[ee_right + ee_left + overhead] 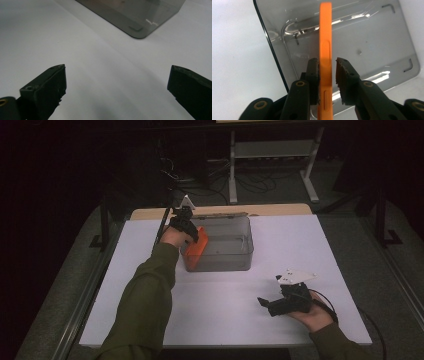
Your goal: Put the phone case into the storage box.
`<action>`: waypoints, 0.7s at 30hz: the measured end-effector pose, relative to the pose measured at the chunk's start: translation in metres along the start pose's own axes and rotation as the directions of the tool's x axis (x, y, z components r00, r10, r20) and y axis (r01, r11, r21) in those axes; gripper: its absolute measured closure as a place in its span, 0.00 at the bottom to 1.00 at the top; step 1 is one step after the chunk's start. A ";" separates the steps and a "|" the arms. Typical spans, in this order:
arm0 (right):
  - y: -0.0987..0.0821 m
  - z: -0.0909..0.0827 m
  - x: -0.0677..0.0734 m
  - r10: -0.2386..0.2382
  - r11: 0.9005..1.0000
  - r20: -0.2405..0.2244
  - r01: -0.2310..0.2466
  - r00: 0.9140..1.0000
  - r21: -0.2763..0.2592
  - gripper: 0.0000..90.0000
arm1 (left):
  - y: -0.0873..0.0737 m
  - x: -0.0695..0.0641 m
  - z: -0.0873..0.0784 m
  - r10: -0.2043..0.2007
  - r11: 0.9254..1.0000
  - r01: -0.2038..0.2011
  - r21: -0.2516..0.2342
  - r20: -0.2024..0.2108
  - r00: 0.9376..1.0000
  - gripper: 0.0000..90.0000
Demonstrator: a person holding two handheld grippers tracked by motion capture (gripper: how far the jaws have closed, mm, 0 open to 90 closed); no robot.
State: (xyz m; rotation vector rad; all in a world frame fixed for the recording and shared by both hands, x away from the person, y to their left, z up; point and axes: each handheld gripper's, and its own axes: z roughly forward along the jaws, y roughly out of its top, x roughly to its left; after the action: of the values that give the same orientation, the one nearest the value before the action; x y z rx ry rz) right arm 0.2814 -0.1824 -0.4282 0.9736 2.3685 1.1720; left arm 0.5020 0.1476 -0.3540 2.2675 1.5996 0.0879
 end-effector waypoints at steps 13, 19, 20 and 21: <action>0.000 0.000 0.000 -0.001 1.000 0.001 0.001 1.000 0.000 0.02 | 0.004 0.000 -0.017 0.029 0.998 -0.030 -0.056 -0.019 0.999 0.70; 0.000 0.000 0.000 -0.002 1.000 0.000 0.002 1.000 0.003 0.02 | 0.003 0.002 -0.025 0.065 0.994 -0.063 -0.084 0.014 0.998 0.63; 0.000 0.000 0.000 -0.003 1.000 0.000 0.003 1.000 0.003 0.02 | 0.003 0.002 -0.027 0.070 0.994 -0.069 -0.087 0.018 0.997 0.62; 0.000 0.000 0.000 -0.003 1.000 0.000 0.003 1.000 0.003 0.02 | 0.003 0.003 -0.028 0.081 0.993 -0.078 -0.094 0.024 0.996 0.60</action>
State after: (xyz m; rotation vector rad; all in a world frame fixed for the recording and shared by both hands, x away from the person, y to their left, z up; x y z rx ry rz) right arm 0.2811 -0.1819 -0.4284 0.9711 2.3714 1.1683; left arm 0.4982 0.1565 -0.3273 2.2512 1.4609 0.1478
